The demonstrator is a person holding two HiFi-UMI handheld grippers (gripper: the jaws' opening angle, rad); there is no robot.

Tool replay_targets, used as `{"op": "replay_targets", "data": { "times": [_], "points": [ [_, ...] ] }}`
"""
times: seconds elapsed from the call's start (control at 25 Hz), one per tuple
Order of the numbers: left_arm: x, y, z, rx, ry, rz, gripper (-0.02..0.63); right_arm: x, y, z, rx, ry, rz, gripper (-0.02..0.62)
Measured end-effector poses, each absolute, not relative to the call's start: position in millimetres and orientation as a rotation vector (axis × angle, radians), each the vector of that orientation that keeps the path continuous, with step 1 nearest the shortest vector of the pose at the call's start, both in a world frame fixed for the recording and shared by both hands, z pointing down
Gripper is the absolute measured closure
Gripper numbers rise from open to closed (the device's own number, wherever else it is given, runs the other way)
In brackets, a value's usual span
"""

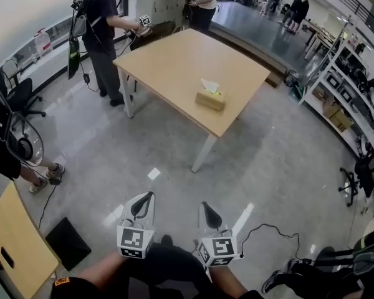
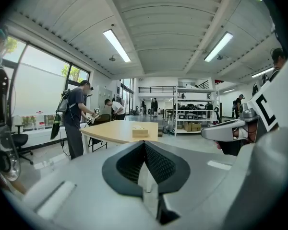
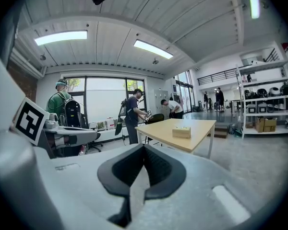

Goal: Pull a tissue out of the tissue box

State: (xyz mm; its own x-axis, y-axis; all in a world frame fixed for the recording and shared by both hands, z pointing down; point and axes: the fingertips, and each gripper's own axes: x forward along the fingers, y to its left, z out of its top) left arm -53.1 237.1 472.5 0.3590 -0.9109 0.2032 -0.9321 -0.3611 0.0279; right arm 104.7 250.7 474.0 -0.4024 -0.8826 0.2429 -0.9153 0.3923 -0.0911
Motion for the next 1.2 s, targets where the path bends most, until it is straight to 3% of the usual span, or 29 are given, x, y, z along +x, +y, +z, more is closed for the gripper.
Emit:
{"op": "replay_targets", "data": {
  "times": [0.56,1.2],
  "points": [
    [-48.1,205.1,480.1,2.451,-1.678,0.266,0.588,112.3,223.1,479.0,1.631,-2.474,0.356,0.603],
    [-42.5,44.8,497.9,2.540,-1.477,0.257,0.588,103.9,94.2,493.9,1.741,-2.312,0.408,0.603]
  ]
}}
